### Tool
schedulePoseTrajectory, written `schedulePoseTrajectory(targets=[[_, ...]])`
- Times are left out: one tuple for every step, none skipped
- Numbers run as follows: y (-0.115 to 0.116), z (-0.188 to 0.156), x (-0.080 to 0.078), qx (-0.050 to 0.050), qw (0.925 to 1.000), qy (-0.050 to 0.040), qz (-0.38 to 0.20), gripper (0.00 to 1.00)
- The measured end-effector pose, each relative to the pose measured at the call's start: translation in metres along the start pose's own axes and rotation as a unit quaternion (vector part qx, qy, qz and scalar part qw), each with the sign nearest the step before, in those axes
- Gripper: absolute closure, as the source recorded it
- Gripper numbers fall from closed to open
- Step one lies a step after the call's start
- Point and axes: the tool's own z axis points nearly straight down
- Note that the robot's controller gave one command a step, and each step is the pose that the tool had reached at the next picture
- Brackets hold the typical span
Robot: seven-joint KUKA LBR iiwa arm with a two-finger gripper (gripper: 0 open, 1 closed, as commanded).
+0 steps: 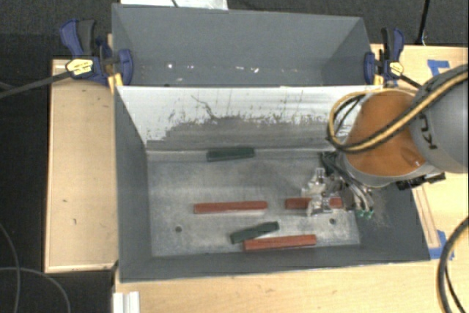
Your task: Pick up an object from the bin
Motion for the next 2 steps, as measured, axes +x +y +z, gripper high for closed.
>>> schedulePoseTrajectory(targets=[[0.0116, -0.1315, 0.0041, -0.001, 1.0, 0.0079, -0.003, 1.0], [0.0115, -0.1313, 0.0043, -0.001, 1.0, 0.0082, -0.004, 1.0]])
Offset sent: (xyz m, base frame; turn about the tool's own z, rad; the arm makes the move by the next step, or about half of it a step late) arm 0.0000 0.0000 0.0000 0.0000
